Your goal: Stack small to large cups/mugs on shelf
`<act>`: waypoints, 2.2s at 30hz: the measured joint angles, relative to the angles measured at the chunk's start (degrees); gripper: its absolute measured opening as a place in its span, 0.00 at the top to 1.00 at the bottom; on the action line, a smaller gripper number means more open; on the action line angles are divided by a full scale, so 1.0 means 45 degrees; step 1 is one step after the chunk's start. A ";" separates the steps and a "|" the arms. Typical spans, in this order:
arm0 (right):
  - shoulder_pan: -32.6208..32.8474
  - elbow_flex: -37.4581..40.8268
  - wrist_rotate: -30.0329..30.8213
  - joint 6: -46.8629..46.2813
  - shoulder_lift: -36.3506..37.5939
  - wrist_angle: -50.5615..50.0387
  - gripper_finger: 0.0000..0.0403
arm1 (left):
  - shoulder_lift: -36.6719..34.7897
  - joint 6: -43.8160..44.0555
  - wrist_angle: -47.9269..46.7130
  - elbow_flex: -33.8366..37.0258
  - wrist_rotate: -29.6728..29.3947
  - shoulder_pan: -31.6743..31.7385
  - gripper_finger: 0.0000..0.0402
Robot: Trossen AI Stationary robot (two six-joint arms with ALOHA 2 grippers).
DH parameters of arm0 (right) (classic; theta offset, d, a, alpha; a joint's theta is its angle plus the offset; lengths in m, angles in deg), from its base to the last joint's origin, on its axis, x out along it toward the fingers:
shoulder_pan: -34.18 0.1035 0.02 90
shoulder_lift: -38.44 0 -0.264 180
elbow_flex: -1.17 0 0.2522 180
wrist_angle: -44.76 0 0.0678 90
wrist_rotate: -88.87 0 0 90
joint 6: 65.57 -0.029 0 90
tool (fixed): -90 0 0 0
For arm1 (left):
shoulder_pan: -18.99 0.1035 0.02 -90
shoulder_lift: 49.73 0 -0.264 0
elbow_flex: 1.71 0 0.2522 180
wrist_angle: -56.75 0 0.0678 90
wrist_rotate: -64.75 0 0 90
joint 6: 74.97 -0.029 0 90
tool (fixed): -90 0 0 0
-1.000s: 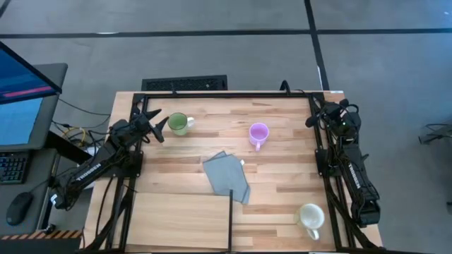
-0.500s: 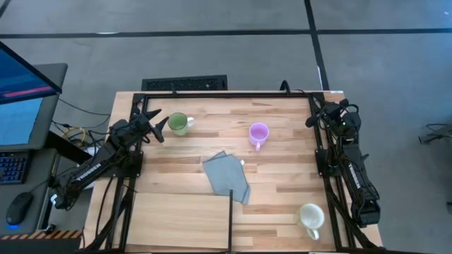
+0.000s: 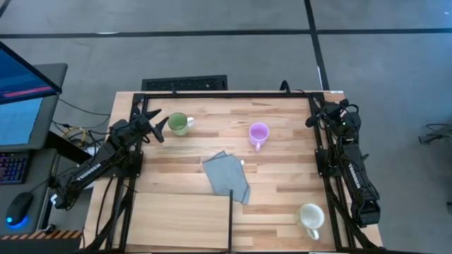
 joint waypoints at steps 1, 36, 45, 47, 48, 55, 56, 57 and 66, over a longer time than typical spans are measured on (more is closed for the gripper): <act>0.0001 0.0005 0.0000 0.0000 0.0002 0.0001 0.64 | 0.0005 0.0034 0.0000 0.0004 0.0004 0.0000 0.45; -0.0002 0.0001 0.0000 -0.0001 0.0001 0.0000 0.64 | 0.0004 -0.0010 0.0000 0.0000 0.0002 0.0000 0.45; 0.0001 0.0002 0.0000 -0.0004 0.0004 0.0000 0.64 | 0.0005 0.0044 0.0000 0.0001 0.0004 -0.0003 0.45; 0.0001 0.0005 0.0000 0.0000 0.0004 0.0001 0.64 | 0.0000 0.0042 0.0005 0.0005 0.0000 -0.0003 0.45; 0.0001 0.0000 0.0000 -0.0005 -0.0001 0.0001 0.64 | 0.0005 0.0028 0.0000 0.0005 0.0000 -0.0003 0.45; -0.0023 0.0005 0.1736 -0.0097 -0.0001 0.0103 0.64 | 0.0005 0.0014 0.0000 0.0005 0.0000 0.0001 0.45; -0.0023 0.0003 0.1920 -0.0097 -0.0001 0.0102 0.64 | 0.0004 -0.0007 0.0000 0.0003 0.0002 0.0002 0.45; -0.0023 0.0000 0.1950 -0.0097 -0.0001 0.0103 0.64 | 0.0005 0.0002 0.0000 0.0005 0.0000 0.0002 0.45; -0.0013 0.0005 0.1914 -0.0118 -0.0001 0.0098 0.64 | 0.0004 0.0043 0.0001 0.0003 0.0003 -0.0001 0.45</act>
